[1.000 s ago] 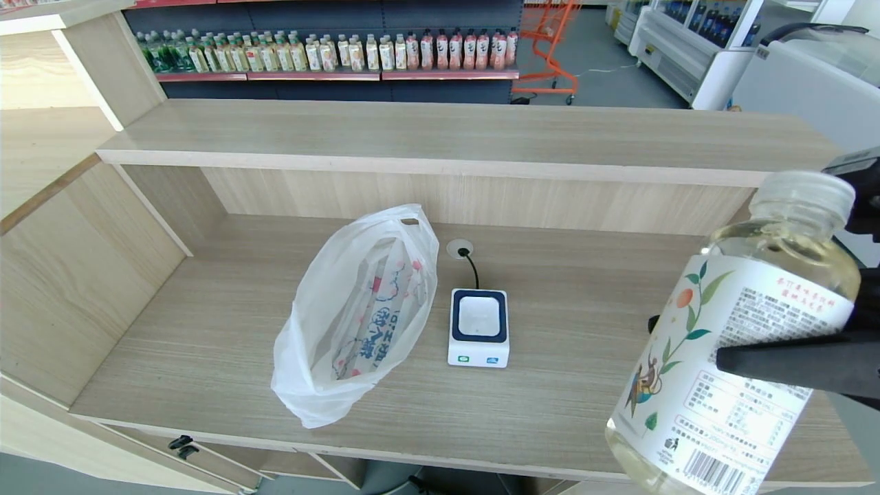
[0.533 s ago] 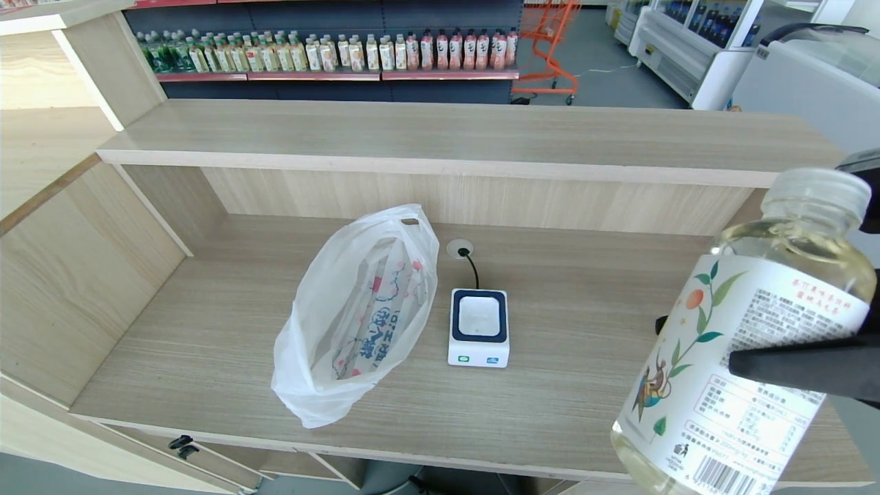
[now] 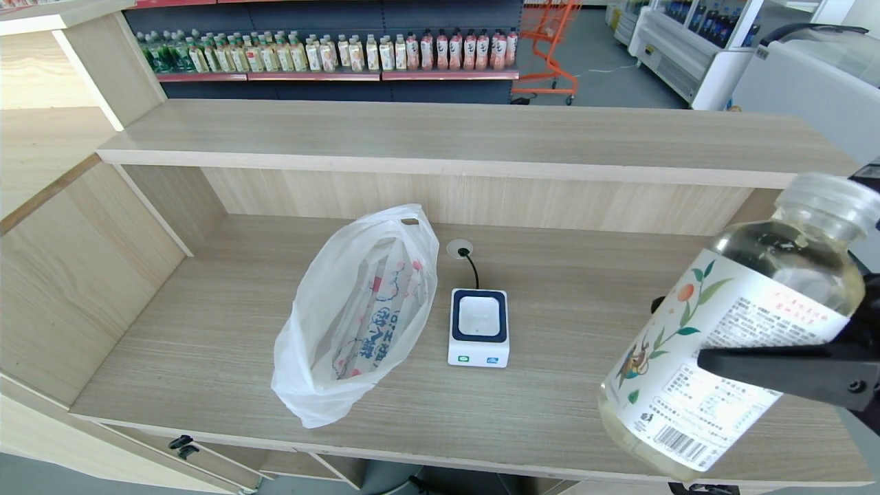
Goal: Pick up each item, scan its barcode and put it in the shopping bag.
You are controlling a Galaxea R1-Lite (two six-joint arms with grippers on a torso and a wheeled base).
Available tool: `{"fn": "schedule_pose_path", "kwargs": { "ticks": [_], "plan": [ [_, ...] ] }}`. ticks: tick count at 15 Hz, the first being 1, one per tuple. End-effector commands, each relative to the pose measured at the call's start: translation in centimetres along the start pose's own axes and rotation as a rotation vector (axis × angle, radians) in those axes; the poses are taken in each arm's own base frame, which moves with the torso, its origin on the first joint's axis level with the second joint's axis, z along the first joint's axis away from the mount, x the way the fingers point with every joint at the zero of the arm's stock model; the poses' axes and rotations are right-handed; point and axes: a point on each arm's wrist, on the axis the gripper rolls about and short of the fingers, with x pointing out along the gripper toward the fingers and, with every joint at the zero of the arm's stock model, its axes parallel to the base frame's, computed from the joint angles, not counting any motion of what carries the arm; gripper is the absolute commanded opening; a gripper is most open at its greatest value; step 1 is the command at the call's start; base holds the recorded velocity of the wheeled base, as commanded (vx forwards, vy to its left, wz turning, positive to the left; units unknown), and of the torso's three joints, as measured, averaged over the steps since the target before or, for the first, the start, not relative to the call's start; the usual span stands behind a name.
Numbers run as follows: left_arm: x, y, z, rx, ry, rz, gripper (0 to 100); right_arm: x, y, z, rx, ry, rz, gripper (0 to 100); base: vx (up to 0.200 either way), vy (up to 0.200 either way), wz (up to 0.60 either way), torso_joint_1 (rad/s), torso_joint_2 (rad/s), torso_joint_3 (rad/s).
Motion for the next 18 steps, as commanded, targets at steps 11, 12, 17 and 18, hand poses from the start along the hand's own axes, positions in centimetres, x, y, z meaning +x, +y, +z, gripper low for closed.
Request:
{"fn": "schedule_pose_path", "kwargs": {
  "ticks": [11,12,17,18],
  "plan": [
    [0.0,0.0,0.0,0.000,0.000,0.000,100,4.9,-14.9,-4.3,-0.651,0.184,-0.240,0,0.000,0.000,0.00,0.000,0.00,0.000],
    [0.0,0.0,0.0,0.000,0.000,0.000,100,5.9,-15.6,-4.4,-0.674,0.172,-0.225,0,0.000,0.000,0.00,0.000,0.00,0.000],
    [0.0,0.0,0.0,0.000,0.001,0.000,100,9.3,-18.4,-6.0,-0.749,0.107,-0.166,0,0.000,0.000,0.00,0.000,0.00,0.000],
    [0.0,0.0,0.0,0.000,0.000,0.000,100,9.8,-18.7,-6.6,-0.759,0.091,-0.140,0,0.000,0.000,0.00,0.000,0.00,0.000]
  ]
}}
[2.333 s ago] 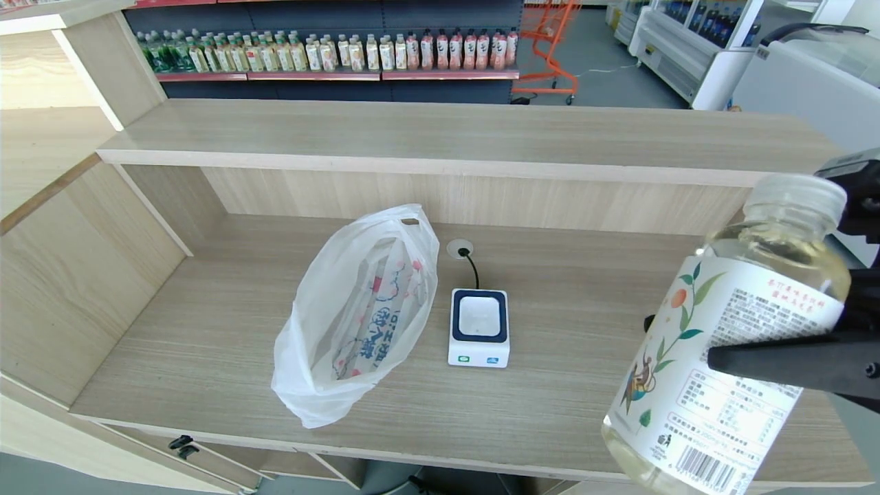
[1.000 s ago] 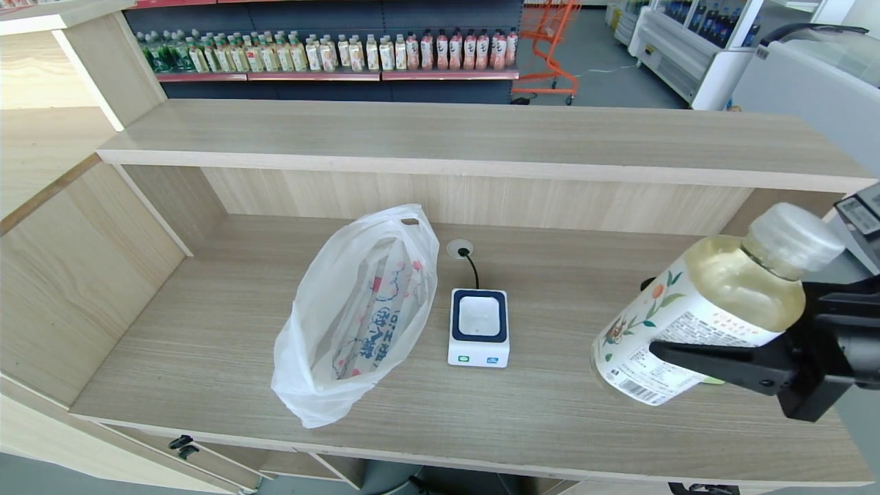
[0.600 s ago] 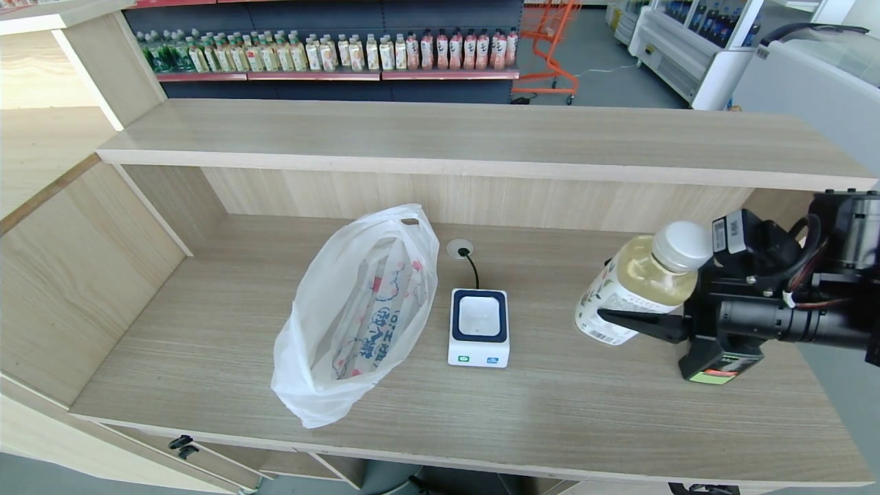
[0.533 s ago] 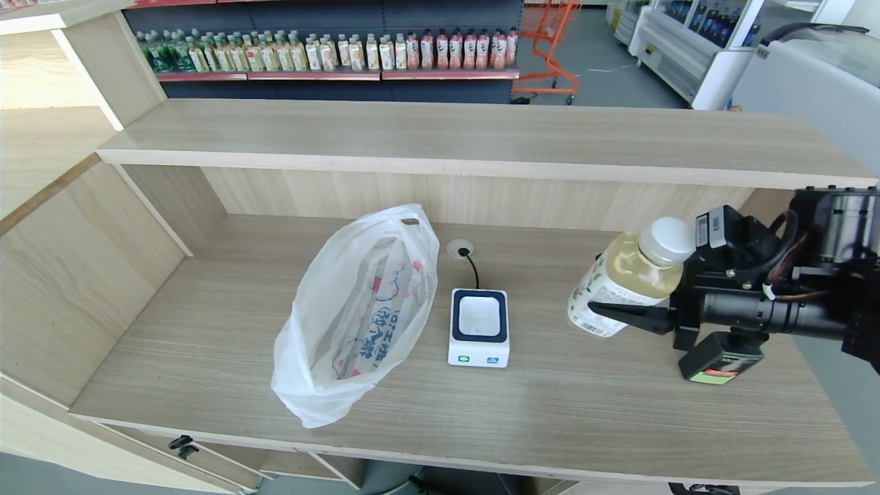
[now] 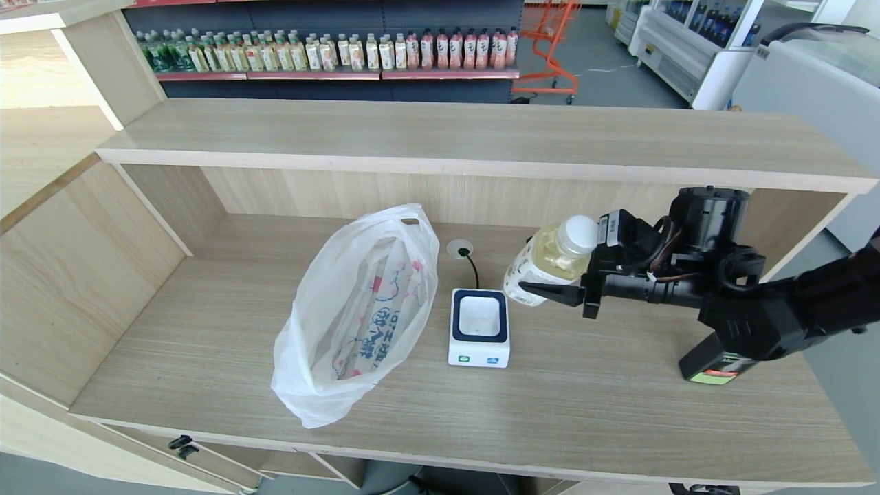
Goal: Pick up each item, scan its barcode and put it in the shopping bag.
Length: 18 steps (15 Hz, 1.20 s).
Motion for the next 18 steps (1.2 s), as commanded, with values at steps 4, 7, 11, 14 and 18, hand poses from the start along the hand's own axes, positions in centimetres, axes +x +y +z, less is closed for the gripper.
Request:
{"fn": "schedule_pose_path", "kwargs": {
  "ticks": [4,7,11,14,18],
  "plan": [
    [0.0,0.0,0.0,0.000,0.001,0.000,100,2.5,1.9,-4.0,-0.005,-0.040,0.110,0,0.000,0.000,0.00,0.000,0.00,0.000],
    [0.0,0.0,0.0,0.001,0.000,0.000,100,3.7,1.6,-5.0,-0.067,-0.071,0.131,0,0.000,0.000,0.00,0.000,0.00,0.000],
    [0.0,0.0,0.0,0.000,0.000,0.000,100,5.0,1.5,-5.7,-0.085,-0.087,0.139,0,0.000,0.000,0.00,0.000,0.00,0.000],
    [0.0,0.0,0.0,0.000,0.000,0.000,100,5.8,1.2,-6.7,-0.128,-0.130,0.147,0,0.000,0.000,0.00,0.000,0.00,0.000],
    [0.0,0.0,0.0,0.000,0.000,0.000,100,6.0,1.0,-6.9,-0.159,-0.146,0.134,0,0.000,0.000,0.00,0.000,0.00,0.000]
  ]
}}
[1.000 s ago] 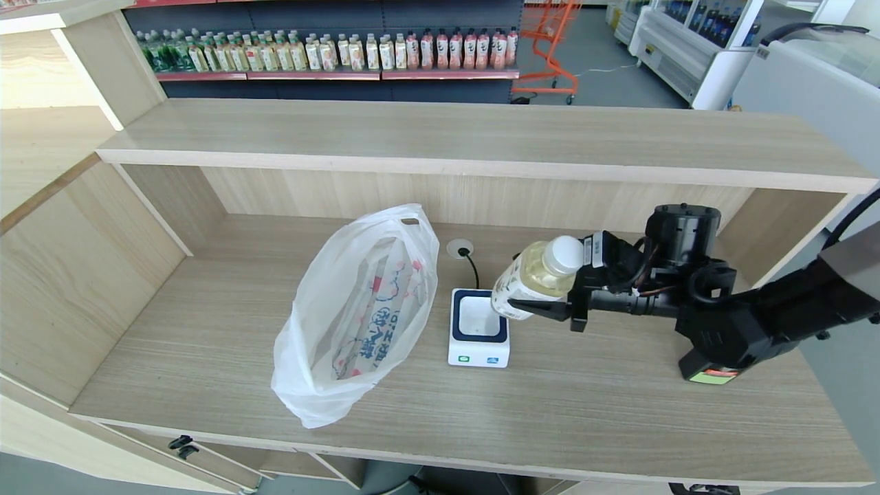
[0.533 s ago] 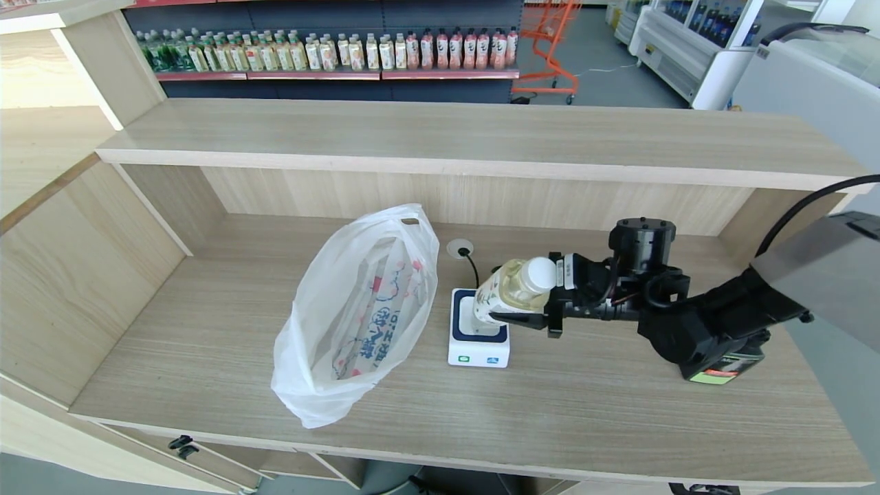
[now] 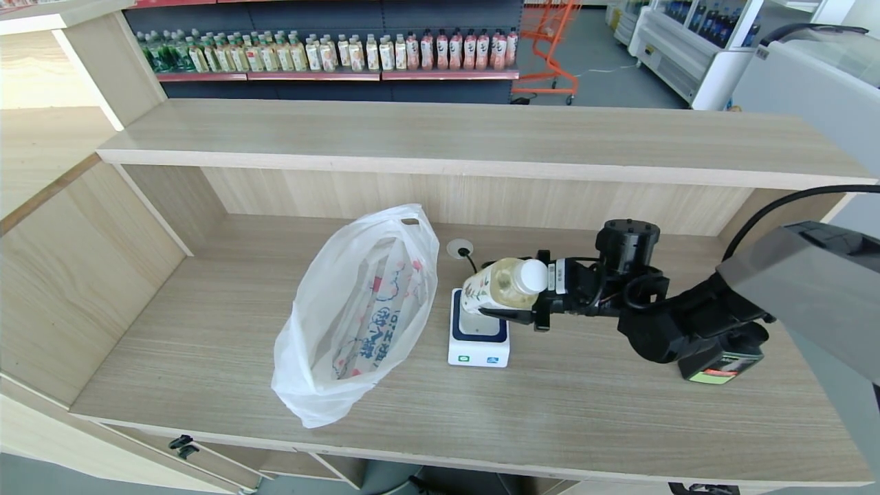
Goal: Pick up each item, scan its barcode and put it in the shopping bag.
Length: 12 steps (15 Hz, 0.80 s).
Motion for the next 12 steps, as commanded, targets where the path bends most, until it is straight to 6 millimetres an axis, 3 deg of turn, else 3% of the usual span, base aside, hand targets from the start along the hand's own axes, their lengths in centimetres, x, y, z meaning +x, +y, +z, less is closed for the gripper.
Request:
{"fn": "schedule_pose_path", "kwargs": {
  "ticks": [1,5,7,8,9,10,12],
  "plan": [
    [0.0,0.0,0.0,0.000,0.001,0.001,100,0.1,0.2,-0.4,0.009,0.005,0.003,0,0.000,0.000,0.00,0.000,0.00,0.000],
    [0.0,0.0,0.0,0.000,0.001,0.001,100,0.0,0.0,-0.1,-0.005,0.002,-0.005,0,0.000,0.000,0.00,0.000,0.00,0.000],
    [0.0,0.0,0.0,-0.001,0.000,0.001,100,-1.0,-1.1,0.7,-0.006,0.007,-0.039,0,0.000,0.000,0.00,0.000,0.00,0.000],
    [0.0,0.0,0.0,0.000,0.001,0.001,100,-3.5,-2.5,2.0,0.069,0.028,-0.094,0,0.000,0.000,0.00,0.000,0.00,0.000],
    [0.0,0.0,0.0,0.000,0.001,0.001,100,-4.7,-3.3,3.3,0.118,0.028,-0.120,0,0.000,0.000,0.00,0.000,0.00,0.000],
    [0.0,0.0,0.0,-0.001,0.000,0.001,100,-6.7,-3.6,6.6,0.274,0.024,-0.158,0,0.000,0.000,0.00,0.000,0.00,0.000],
    [0.0,0.0,0.0,0.001,0.000,0.001,100,-8.5,-2.4,11.1,0.548,0.054,-0.282,0,0.000,0.000,0.00,0.000,0.00,0.000]
  ]
}}
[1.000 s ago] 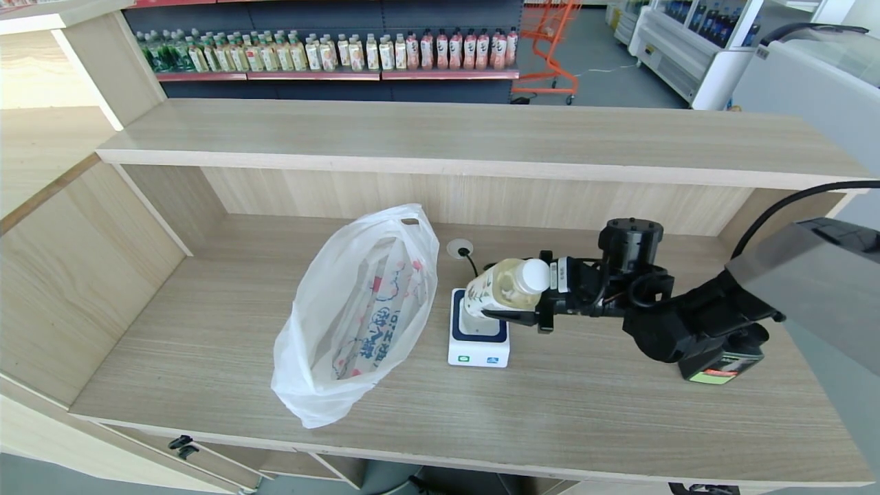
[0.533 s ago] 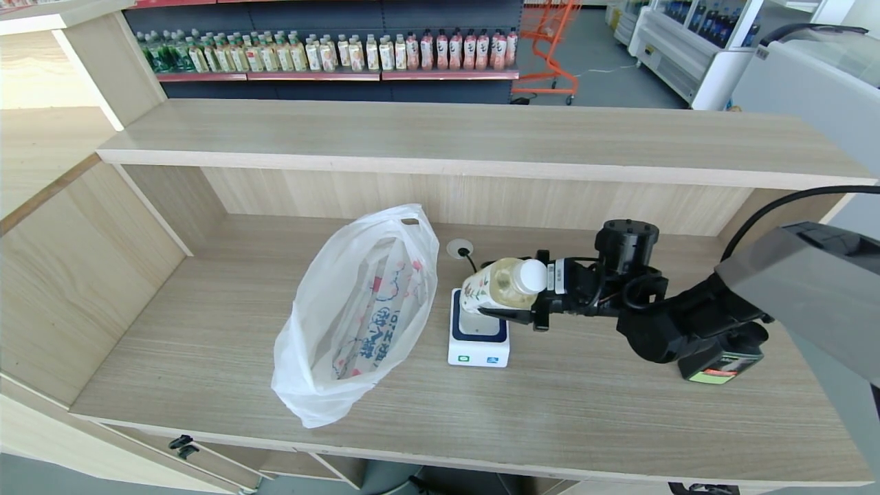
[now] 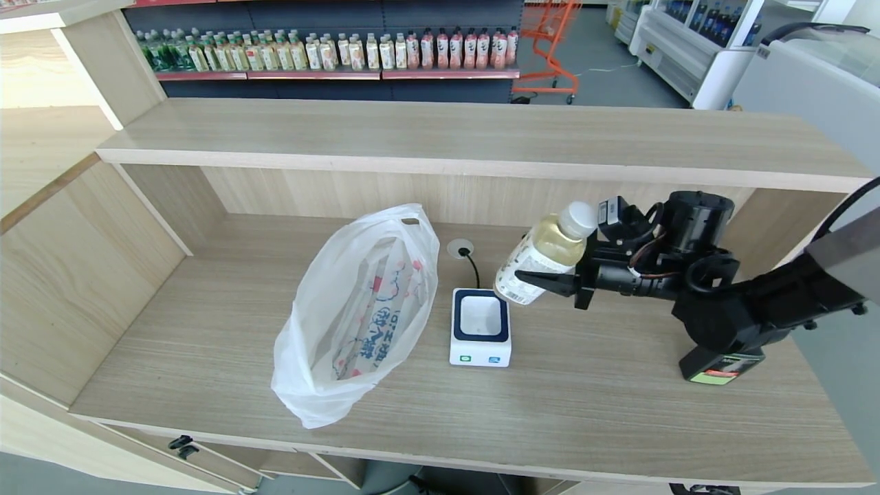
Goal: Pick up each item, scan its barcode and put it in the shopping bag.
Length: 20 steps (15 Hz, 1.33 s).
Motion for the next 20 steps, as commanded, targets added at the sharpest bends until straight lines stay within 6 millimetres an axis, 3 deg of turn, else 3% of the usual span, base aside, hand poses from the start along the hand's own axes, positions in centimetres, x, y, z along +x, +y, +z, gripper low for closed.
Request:
{"fn": "schedule_pose_path", "kwargs": {
  "ticks": [1,2,4,10,12,16,20],
  "plan": [
    [0.0,0.0,0.0,0.000,0.000,0.001,100,-3.9,2.5,6.5,0.200,-0.017,-0.141,0,0.000,0.000,0.00,0.000,0.00,0.000],
    [0.0,0.0,0.0,0.000,0.001,0.001,100,-4.5,3.4,8.0,0.314,-0.031,-0.206,0,0.000,0.000,0.00,0.000,0.00,0.000],
    [0.0,0.0,0.0,0.000,0.000,0.001,100,-5.5,4.5,8.6,0.434,-0.032,-0.264,0,0.000,0.000,0.00,0.000,0.00,0.000],
    [0.0,0.0,0.0,-0.001,0.001,0.001,100,-8.7,7.8,11.5,0.609,-0.014,-0.326,0,0.000,0.000,0.00,0.000,0.00,0.000],
    [0.0,0.0,0.0,-0.012,0.001,0.002,100,-9.1,8.2,12.1,0.670,-0.020,-0.361,0,0.000,0.200,0.00,0.000,0.00,0.005],
    [0.0,0.0,0.0,-0.020,0.001,0.002,100,-9.0,8.2,11.4,0.742,0.024,-0.448,0,0.000,0.200,0.00,0.006,0.00,0.002],
    [0.0,0.0,0.0,-0.015,0.001,0.002,100,-7.1,8.9,10.2,0.835,0.065,-0.449,0,0.000,0.200,0.00,0.002,0.00,0.002]
  ]
}}
